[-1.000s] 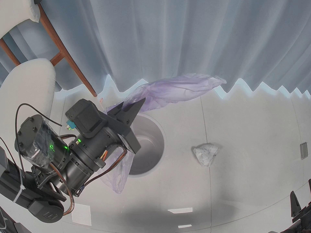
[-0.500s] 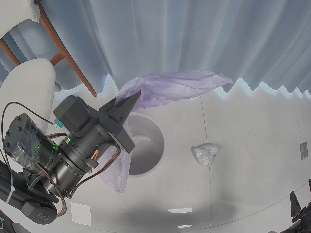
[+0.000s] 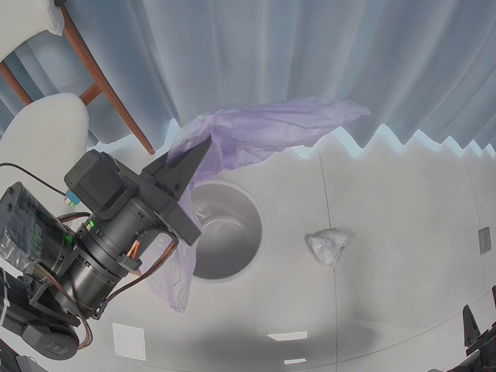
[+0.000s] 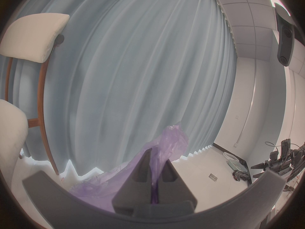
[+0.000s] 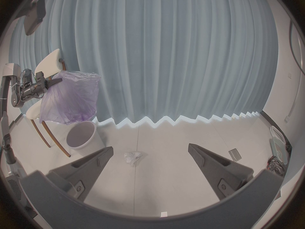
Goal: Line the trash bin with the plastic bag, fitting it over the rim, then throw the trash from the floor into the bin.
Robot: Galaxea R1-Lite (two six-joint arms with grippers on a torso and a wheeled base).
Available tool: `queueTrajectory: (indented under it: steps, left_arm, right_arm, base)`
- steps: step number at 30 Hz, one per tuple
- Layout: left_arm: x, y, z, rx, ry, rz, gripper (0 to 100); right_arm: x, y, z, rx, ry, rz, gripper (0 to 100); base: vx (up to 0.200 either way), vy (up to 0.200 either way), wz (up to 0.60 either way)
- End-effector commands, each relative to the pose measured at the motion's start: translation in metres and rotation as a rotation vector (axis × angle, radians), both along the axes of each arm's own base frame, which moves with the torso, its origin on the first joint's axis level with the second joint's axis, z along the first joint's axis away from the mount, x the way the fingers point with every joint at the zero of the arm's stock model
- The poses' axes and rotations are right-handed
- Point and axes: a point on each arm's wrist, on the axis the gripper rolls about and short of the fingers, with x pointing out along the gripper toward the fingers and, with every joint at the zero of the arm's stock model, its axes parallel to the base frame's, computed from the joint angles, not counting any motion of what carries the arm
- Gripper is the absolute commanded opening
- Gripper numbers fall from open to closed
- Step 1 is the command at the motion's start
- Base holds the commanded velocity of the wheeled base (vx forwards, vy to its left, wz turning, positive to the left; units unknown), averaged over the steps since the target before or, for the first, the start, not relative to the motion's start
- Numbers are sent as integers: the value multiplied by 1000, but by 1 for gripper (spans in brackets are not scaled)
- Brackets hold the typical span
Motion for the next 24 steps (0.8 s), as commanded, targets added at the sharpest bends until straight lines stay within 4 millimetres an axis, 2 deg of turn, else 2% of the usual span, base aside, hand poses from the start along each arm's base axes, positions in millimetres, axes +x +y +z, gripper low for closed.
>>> queueTrajectory:
  steps: [1, 18, 24]
  left_arm:
    - [-6, 5, 8, -22, -23, -1, 0]
    - [-17, 18, 28, -53, -84, 15, 0]
    - [-16, 21, 22, -30, -60, 30, 0]
  right_arm:
    - [0, 0, -5, 0, -1, 1, 100]
    - [0, 0, -5, 0, -1, 1, 100]
    - [0, 0, -5, 0, -1, 1, 100]
  base:
    - [0, 0, 0]
    - [0, 0, 0]
    - [0, 0, 0]
